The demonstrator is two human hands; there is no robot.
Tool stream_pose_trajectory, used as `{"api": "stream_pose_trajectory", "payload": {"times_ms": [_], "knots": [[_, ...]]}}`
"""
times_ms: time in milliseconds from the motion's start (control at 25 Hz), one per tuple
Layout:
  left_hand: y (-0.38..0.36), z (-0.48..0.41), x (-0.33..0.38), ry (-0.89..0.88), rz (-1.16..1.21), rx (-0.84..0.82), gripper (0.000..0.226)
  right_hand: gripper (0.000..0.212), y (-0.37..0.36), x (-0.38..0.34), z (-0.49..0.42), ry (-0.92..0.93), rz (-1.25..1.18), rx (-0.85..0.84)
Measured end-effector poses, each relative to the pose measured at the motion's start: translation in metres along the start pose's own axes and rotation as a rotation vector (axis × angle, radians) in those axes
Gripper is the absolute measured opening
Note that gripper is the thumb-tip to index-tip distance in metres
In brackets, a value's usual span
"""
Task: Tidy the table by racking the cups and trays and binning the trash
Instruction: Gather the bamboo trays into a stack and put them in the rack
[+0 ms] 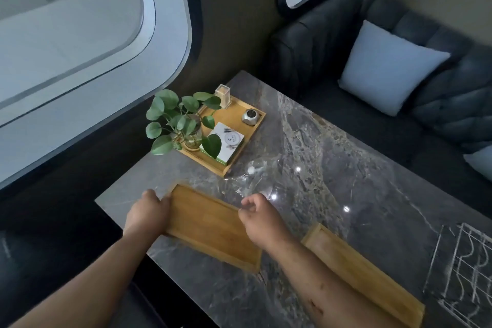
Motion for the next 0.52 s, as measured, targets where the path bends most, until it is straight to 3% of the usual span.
{"api": "stream_pose_trajectory", "payload": {"times_ms": [160, 320, 440, 520], "knots": [[0.009, 0.003, 0.004, 0.097, 0.135, 0.033, 0.051, 0.017, 0.015, 0.012, 0.015, 0.099, 0.007, 0.07], [0.016, 0.012, 0.011, 0.066, 0.134, 0.003, 0.049, 0.022, 0.043, 0.021, 0.027, 0.147, 0.069, 0.283], [0.011, 0.024, 0.025, 0.031, 0.162, -0.004, 0.047, 0.035, 0.064, 0.037, 0.03, 0.096, 0.113, 0.403], [0.005, 0.031, 0.037, -0.01, 0.151, -0.046, 0.044, 0.046, 0.077, 0.056, 0.026, -0.023, 0.046, 0.39]]}}
Point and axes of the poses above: each hand's wrist, its own z-axis away from the middle knuckle, its own y-axis out of the back of the hand, x = y × z, the point moved 6 cm from there along -z, towards the middle knuckle, and after that the axes turned 10 degrees about -y, right-handed, at the moved point
